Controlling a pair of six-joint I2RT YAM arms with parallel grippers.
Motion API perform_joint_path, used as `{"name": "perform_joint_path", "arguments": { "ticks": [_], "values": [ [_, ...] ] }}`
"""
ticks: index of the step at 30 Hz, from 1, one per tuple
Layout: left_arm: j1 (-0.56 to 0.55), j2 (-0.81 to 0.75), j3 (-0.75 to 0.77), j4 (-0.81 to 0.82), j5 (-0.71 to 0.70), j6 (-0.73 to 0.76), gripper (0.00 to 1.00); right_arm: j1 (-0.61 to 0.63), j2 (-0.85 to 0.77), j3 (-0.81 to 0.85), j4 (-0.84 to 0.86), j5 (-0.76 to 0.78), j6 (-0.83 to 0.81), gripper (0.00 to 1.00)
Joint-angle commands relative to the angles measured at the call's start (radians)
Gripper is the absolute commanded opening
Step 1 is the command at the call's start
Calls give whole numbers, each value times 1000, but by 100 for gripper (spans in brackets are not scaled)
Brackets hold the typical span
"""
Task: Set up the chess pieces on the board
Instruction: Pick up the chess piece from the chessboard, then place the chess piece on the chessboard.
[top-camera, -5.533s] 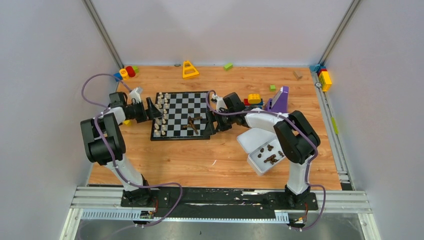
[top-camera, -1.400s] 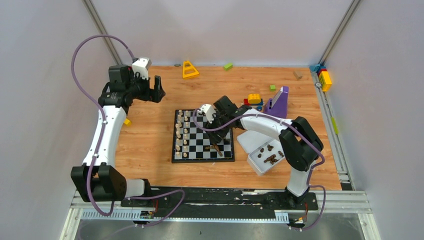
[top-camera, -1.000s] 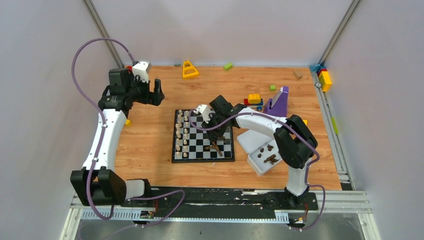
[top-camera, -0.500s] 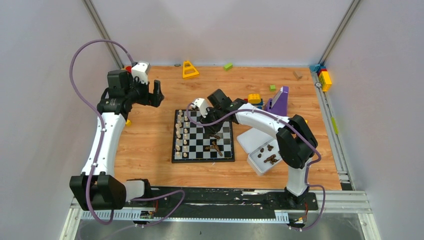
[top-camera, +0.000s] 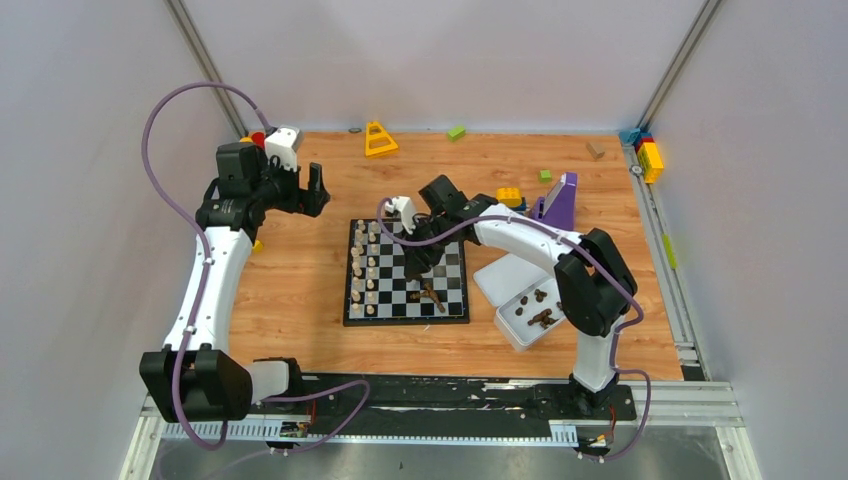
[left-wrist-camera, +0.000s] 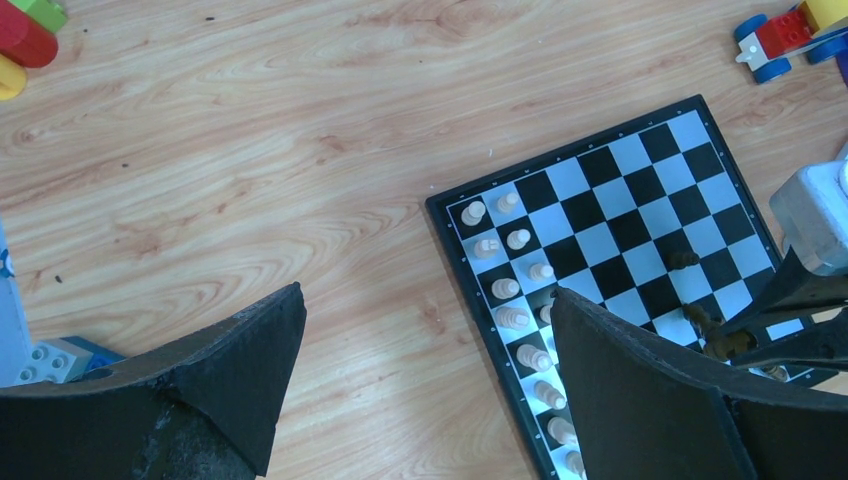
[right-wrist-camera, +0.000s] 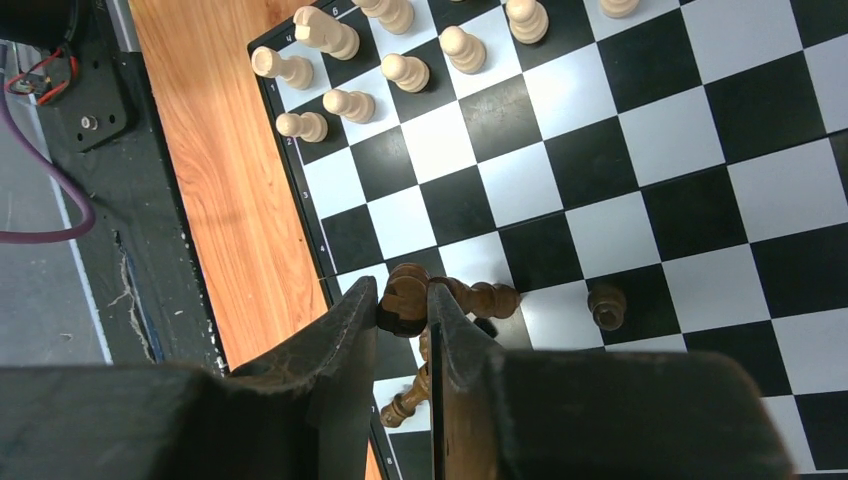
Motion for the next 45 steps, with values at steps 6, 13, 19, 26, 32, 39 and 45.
{"name": "perform_joint_path", "arguments": {
  "ticks": [6, 13, 19, 26, 32, 39, 45],
  "values": [
    [3, -25, 0, 37, 21, 20, 100, -49, -109, 8, 7, -52, 32, 0],
    [2, -24, -1, 40, 22, 23, 100, -89, -142, -10, -13, -63, 37, 0],
    [3, -26, -3, 38, 23, 24, 100, -105, -130, -13, -9, 91, 39, 0],
    [2, -26, -7, 40, 26, 25, 100, -149, -65, 25, 15, 358, 47, 0],
    [2, -24, -7, 41, 25, 27, 100, -186, 29, 79, 14, 460, 34, 0],
    [1, -16, -9, 44, 24, 29, 100, -215, 112, 130, 16, 468, 26, 0],
    [2, -13, -8, 47, 24, 28, 100, -214, 140, 158, 16, 452, 28, 1]
  ]
}}
